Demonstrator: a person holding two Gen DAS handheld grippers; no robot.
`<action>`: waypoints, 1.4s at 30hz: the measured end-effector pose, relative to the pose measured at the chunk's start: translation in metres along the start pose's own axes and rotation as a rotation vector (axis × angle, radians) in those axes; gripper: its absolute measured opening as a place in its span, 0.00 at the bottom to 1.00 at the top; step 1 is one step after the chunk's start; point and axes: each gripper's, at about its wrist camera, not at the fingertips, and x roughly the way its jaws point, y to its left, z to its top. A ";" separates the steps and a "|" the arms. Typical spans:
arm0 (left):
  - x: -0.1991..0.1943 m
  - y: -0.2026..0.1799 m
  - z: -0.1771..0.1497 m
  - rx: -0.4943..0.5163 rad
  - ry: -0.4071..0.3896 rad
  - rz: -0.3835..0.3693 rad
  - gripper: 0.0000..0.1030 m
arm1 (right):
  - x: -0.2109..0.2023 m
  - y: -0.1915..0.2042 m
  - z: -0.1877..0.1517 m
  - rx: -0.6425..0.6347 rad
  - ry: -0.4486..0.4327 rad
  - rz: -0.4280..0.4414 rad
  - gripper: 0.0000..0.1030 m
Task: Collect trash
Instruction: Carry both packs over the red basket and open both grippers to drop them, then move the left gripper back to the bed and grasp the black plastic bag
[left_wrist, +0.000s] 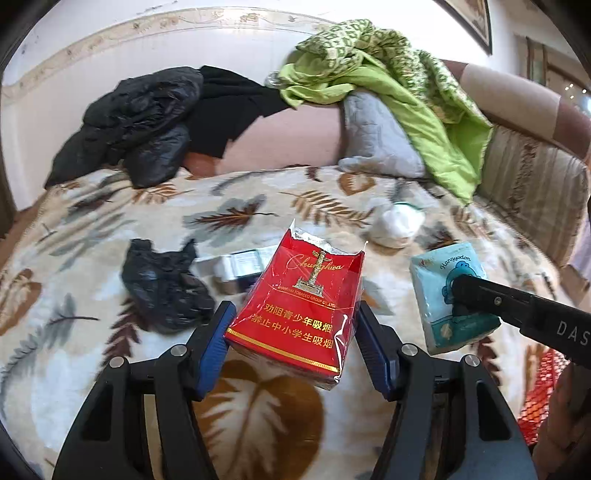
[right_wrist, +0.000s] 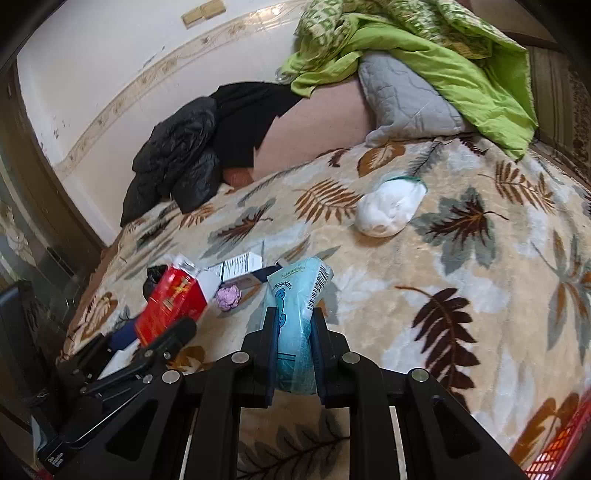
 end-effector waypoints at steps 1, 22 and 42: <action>-0.001 -0.003 0.000 -0.003 0.002 -0.025 0.62 | -0.004 -0.002 -0.002 0.007 0.002 0.004 0.17; -0.072 -0.232 -0.017 0.231 0.132 -0.516 0.62 | -0.239 -0.192 -0.055 0.322 -0.142 -0.178 0.17; -0.051 -0.364 -0.051 0.453 0.318 -0.560 0.69 | -0.273 -0.269 -0.102 0.494 -0.129 -0.281 0.32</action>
